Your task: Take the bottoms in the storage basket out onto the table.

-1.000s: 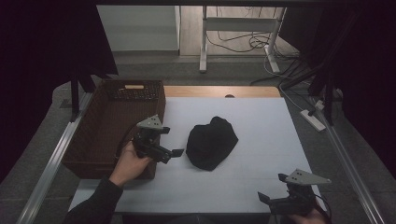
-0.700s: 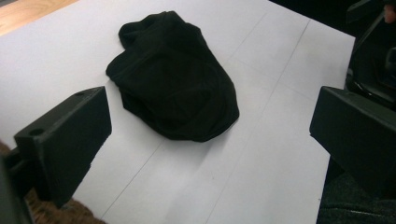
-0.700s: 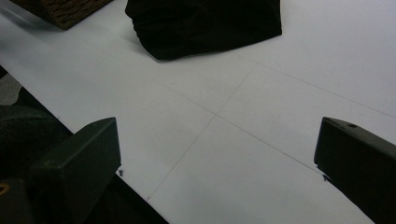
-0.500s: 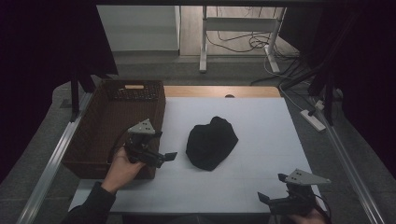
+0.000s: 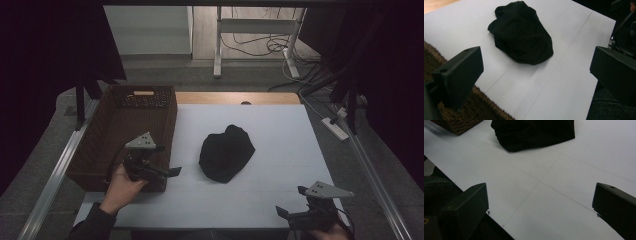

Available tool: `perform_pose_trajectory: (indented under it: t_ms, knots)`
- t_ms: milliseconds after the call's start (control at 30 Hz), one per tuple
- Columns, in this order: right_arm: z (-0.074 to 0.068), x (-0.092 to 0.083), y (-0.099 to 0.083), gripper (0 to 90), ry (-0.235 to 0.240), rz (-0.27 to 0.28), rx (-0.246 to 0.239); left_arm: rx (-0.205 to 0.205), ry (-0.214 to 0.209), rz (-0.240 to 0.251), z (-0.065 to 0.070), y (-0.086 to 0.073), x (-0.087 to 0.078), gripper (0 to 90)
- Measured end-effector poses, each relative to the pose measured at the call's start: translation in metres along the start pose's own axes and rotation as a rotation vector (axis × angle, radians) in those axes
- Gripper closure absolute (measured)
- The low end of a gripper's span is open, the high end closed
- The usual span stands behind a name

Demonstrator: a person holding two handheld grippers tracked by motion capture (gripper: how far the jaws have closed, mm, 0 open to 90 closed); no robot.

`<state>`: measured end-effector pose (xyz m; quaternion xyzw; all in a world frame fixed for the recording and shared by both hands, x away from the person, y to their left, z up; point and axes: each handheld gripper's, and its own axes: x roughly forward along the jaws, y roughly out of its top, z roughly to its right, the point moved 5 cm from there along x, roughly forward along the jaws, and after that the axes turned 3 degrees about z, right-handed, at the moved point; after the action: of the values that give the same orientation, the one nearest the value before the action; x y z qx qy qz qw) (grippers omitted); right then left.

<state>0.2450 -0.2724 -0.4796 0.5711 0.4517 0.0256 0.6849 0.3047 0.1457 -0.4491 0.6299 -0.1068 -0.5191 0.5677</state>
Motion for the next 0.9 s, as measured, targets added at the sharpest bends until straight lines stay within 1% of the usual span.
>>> perform_pose_trajectory:
  t_ms: [267, 433, 733, 900]
  knots:
    - [0.000, 0.000, 0.000, 0.9, 0.001, 0.001, 0.001, -0.013, 0.010, -0.004, 0.000, -0.011, -0.008, 0.0]
    - [0.000, 0.000, 0.000, 0.8, -0.001, -0.002, 0.001, -0.014, 0.028, -0.005, 0.001, -0.017, -0.013, 0.0]
    - [0.000, 0.000, 0.000, 0.8, 0.001, -0.002, -0.001, -0.034, 0.047, -0.004, 0.003, -0.029, -0.022, 0.0]
    - [0.000, 0.001, 0.000, 0.8, 0.001, -0.006, -0.003, -0.035, 0.058, -0.003, 0.004, -0.034, -0.029, 0.0]
